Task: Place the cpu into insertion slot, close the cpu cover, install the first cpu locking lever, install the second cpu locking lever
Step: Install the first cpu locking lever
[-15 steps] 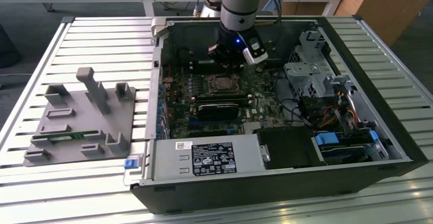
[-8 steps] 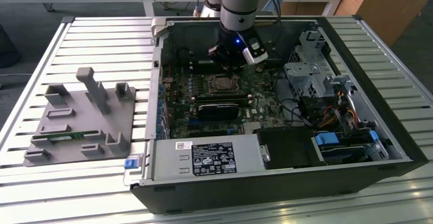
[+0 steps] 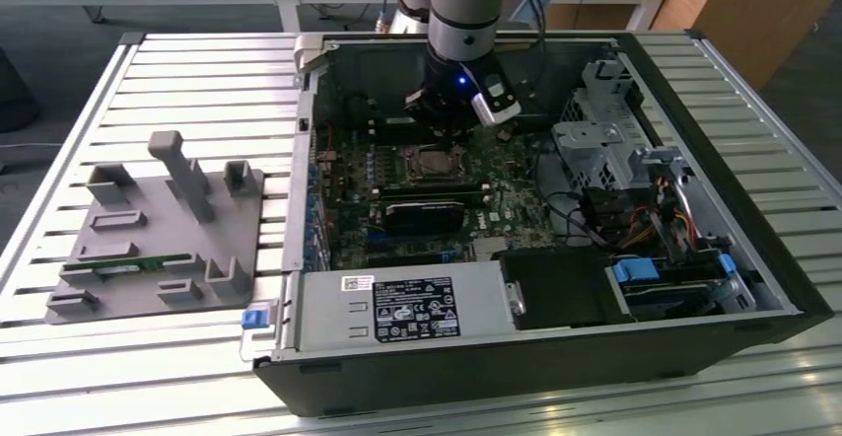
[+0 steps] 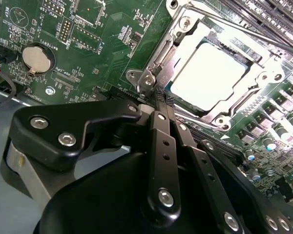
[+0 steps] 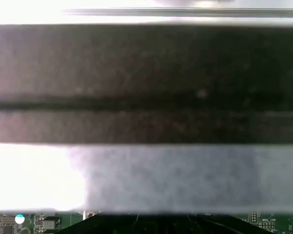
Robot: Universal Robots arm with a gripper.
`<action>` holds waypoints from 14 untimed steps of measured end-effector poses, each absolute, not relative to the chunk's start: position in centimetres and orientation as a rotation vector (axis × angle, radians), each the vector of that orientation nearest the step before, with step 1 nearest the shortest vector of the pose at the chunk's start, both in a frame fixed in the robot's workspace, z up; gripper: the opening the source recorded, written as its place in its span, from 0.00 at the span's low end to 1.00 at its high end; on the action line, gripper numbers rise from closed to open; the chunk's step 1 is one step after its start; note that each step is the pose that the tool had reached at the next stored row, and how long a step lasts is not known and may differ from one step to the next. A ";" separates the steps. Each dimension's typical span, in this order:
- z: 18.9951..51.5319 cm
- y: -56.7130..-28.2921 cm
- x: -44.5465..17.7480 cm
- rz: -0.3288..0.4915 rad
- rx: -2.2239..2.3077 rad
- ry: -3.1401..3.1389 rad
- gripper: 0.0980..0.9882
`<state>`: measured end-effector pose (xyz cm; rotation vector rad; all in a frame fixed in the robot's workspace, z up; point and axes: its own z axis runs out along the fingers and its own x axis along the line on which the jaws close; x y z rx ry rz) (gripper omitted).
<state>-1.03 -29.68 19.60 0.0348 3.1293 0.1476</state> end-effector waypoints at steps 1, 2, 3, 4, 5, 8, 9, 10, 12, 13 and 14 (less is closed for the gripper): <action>19.7 -29.7 -1.0 0.148 0.035 3.129 0.01; 19.7 -29.7 -1.0 0.149 0.035 3.129 0.01; 19.8 -29.6 -1.0 0.149 0.035 3.128 0.01; 19.9 -29.7 -1.0 0.149 0.035 3.129 0.01; 20.1 -29.7 -1.0 0.148 0.035 3.129 0.01; 20.3 -29.7 -1.0 0.149 0.035 3.129 0.01; 20.4 -29.7 -1.1 0.149 0.035 3.129 0.01; 20.4 -29.7 -1.1 0.151 0.035 3.129 0.01; 20.5 -29.7 -1.2 0.155 0.035 3.129 0.01; 20.5 -29.7 -1.3 0.156 0.035 3.129 0.01; 20.5 -29.7 -1.4 0.158 0.035 3.129 0.01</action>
